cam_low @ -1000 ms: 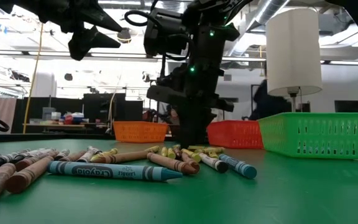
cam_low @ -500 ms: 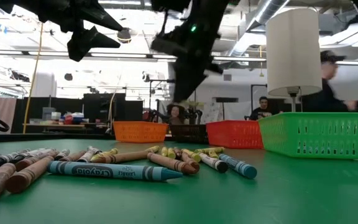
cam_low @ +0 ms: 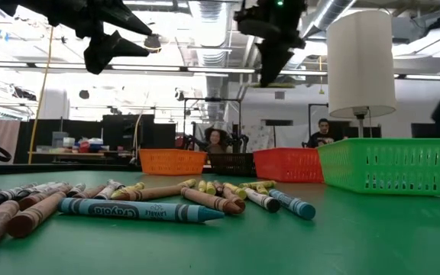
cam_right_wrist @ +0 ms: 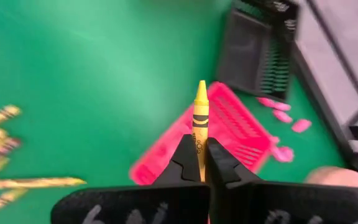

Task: Sort crayons
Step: Put the yellow crayon into the red bin

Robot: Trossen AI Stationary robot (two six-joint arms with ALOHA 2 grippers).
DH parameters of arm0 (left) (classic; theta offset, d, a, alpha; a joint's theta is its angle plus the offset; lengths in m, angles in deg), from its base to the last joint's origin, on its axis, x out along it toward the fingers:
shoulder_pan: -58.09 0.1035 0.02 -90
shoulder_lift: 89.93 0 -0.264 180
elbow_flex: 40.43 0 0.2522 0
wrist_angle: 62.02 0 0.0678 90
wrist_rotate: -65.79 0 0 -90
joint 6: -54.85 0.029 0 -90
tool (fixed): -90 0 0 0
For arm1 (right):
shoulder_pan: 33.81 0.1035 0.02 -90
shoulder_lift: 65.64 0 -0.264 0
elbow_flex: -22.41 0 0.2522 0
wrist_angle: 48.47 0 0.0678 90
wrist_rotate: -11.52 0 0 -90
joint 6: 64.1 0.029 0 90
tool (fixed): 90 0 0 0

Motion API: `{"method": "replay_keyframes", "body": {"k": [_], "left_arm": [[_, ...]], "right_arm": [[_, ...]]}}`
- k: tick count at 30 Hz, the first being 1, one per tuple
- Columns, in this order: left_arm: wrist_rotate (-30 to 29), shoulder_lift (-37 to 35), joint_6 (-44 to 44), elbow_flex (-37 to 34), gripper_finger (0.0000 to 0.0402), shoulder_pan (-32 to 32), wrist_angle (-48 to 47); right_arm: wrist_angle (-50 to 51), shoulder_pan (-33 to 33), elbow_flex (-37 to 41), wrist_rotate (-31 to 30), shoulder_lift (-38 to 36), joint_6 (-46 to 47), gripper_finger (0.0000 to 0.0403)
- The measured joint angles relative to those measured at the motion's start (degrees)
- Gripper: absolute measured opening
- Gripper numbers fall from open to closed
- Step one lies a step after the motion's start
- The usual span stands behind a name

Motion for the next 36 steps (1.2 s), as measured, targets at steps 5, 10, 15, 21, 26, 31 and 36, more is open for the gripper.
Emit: {"method": "replay_keyframes", "body": {"k": [5,10,15,21,26,31,36], "left_arm": [[-0.02,0.02,0.00,0.00,0.0180,0.00,0.00],[-1.85,0.02,-0.06,0.00,0.0180,0.00,0.02],[-4.44,0.02,-0.40,0.00,0.0180,0.02,0.04],[-6.03,0.02,-1.01,0.00,0.0180,0.02,0.52],[-6.17,0.00,-1.91,0.00,0.0180,0.02,0.50],[-8.47,0.01,-1.57,0.00,0.0180,0.00,0.48],[-10.13,0.03,-1.84,0.00,0.0180,0.02,0.42]], "right_arm": [[-1.24,-3.36,5.79,-0.67,-4.33,-0.10,0.0000],[-3.73,-7.08,12.35,1.78,-8.24,0.22,0.0000],[-9.10,-9.37,20.29,3.38,-9.65,-0.74,0.0000],[-22.00,-12.79,27.61,7.43,-9.38,-5.50,0.0000],[-30.76,-14.89,28.68,12.02,-9.38,-9.16,0.0000],[-34.75,-16.44,28.70,14.20,-9.40,-12.65,0.0000],[-40.06,-18.99,31.51,19.99,-9.44,-14.90,0.0000]]}}
